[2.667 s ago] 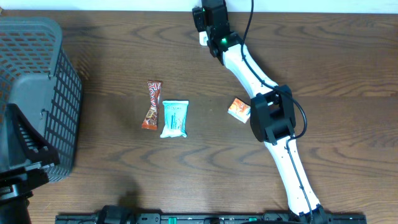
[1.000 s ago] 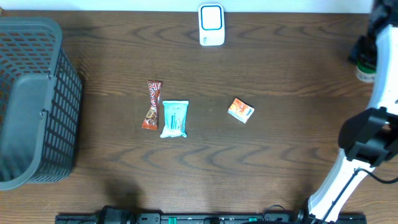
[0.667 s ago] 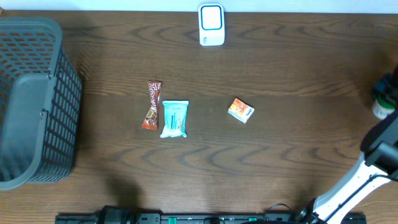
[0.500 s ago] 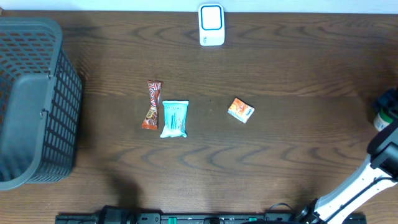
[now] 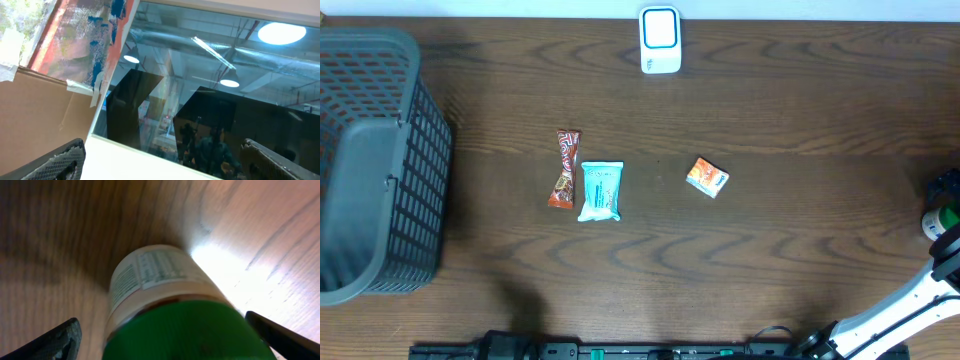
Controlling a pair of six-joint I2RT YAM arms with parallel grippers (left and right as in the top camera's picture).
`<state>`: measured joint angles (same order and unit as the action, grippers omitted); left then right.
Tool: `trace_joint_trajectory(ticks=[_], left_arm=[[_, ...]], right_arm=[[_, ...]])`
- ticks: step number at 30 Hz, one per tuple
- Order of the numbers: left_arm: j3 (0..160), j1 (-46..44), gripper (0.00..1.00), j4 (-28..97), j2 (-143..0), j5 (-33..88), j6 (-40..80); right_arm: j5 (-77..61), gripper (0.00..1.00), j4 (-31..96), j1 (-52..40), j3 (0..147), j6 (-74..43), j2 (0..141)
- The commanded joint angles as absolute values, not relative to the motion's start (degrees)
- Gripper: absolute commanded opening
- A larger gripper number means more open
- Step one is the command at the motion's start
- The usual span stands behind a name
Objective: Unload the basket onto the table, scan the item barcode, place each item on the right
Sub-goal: 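Move the jar to the right table edge and set it down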
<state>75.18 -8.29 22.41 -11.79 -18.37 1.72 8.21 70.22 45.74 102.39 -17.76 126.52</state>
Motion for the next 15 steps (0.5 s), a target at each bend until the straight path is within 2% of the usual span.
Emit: trace_joint_trajectory(ticks=[1, 10, 15], left_arm=[[75.11, -8.05, 0.98, 21.8, -11.7, -18.7, 2.26], [75.11, -8.05, 0.98, 21.71, -11.7, -18.7, 2.26], [75.11, -8.05, 0.98, 21.69, -11.7, -18.7, 2.28]], right_arm=[[5.45, 0.99, 70.85, 45.71, 105.36, -17.1, 124.57], [7.73, 0.99, 76.55, 43.99, 114.93, -20.69, 113.95], [1.45, 0.99, 79.11, 41.8, 115.42, -25.08, 105.08]])
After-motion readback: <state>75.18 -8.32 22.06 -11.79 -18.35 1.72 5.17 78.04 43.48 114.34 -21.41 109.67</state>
